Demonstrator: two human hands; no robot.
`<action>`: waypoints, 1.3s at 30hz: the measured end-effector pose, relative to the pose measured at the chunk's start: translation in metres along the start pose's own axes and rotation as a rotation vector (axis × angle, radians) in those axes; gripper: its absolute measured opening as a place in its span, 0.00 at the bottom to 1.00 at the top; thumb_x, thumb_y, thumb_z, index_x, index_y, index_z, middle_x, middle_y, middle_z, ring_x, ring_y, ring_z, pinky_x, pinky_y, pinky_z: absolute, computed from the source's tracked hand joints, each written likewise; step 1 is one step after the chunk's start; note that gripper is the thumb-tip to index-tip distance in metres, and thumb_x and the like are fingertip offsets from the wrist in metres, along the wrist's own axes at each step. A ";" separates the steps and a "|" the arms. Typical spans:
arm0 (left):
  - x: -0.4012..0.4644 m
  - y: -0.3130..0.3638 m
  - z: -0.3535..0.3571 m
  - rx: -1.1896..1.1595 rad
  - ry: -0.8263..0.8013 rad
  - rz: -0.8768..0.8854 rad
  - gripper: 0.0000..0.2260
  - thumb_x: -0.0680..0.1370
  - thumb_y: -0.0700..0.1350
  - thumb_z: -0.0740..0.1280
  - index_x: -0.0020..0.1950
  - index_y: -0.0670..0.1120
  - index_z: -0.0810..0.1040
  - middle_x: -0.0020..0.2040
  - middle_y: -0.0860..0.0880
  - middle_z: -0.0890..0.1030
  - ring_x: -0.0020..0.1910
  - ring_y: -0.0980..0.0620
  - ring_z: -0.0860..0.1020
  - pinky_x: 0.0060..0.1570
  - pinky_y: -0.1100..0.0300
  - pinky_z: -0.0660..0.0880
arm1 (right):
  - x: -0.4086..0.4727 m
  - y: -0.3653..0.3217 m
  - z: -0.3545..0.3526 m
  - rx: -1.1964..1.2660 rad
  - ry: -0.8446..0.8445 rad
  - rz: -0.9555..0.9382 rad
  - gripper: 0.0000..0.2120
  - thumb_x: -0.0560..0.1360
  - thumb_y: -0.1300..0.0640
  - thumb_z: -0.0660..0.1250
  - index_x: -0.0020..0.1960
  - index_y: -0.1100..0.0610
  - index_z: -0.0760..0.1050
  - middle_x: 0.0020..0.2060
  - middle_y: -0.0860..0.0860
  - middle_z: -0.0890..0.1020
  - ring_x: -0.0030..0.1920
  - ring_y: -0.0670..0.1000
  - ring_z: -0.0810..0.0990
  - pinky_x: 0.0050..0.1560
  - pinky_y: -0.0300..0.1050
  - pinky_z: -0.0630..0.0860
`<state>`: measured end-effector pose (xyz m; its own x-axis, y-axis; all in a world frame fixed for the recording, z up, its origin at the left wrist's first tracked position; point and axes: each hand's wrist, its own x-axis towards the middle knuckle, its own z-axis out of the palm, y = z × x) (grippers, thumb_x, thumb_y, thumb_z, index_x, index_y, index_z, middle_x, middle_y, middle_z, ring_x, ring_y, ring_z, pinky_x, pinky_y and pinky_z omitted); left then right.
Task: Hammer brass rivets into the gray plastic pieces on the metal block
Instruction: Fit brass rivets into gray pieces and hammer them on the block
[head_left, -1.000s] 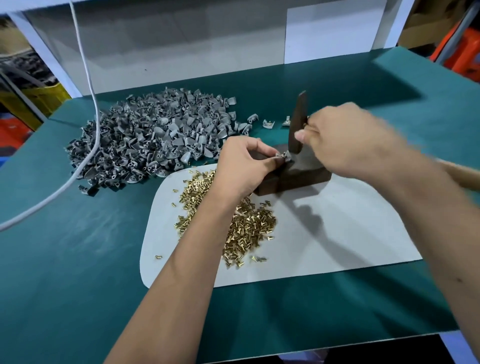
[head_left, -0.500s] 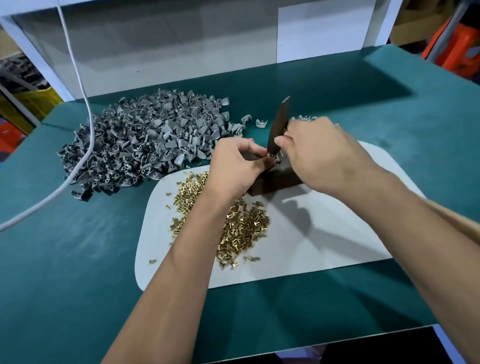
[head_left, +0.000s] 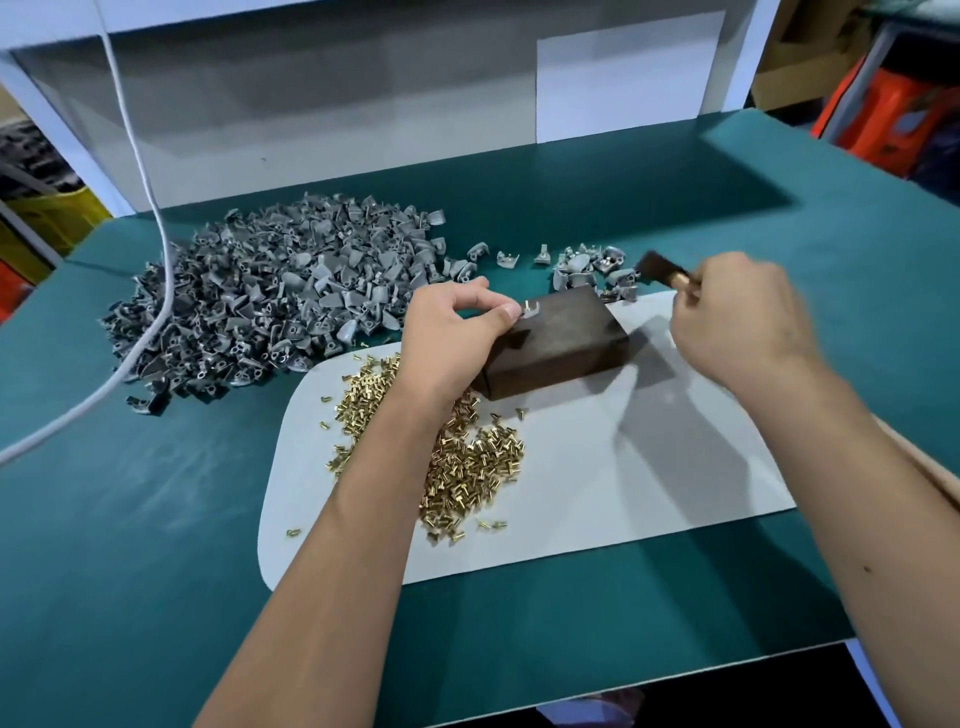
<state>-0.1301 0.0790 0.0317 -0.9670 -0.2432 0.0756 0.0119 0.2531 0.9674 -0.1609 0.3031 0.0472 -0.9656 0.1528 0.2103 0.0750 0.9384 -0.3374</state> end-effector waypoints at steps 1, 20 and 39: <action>0.000 0.000 0.000 0.002 0.009 0.001 0.11 0.75 0.38 0.75 0.36 0.53 0.87 0.67 0.45 0.81 0.64 0.58 0.78 0.70 0.54 0.70 | -0.001 0.004 0.002 -0.028 -0.013 0.022 0.07 0.78 0.57 0.64 0.45 0.61 0.76 0.38 0.60 0.74 0.40 0.64 0.72 0.41 0.50 0.69; 0.003 -0.001 0.001 -0.046 -0.004 0.028 0.14 0.75 0.38 0.75 0.32 0.54 0.86 0.66 0.45 0.81 0.67 0.56 0.77 0.73 0.46 0.68 | -0.008 -0.061 0.004 0.034 -0.078 -0.769 0.12 0.79 0.48 0.68 0.62 0.45 0.79 0.55 0.45 0.81 0.61 0.54 0.71 0.59 0.54 0.68; 0.023 0.005 -0.071 0.104 0.398 0.072 0.09 0.76 0.43 0.73 0.35 0.50 0.84 0.34 0.57 0.85 0.32 0.65 0.79 0.35 0.69 0.76 | -0.020 -0.126 0.011 0.235 -0.151 -0.821 0.06 0.76 0.52 0.73 0.52 0.48 0.84 0.44 0.46 0.86 0.44 0.49 0.83 0.54 0.47 0.81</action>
<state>-0.1340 0.0082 0.0557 -0.7903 -0.5596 0.2496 0.0305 0.3709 0.9282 -0.1536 0.1787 0.0754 -0.7156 -0.6032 0.3523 -0.6976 0.6429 -0.3162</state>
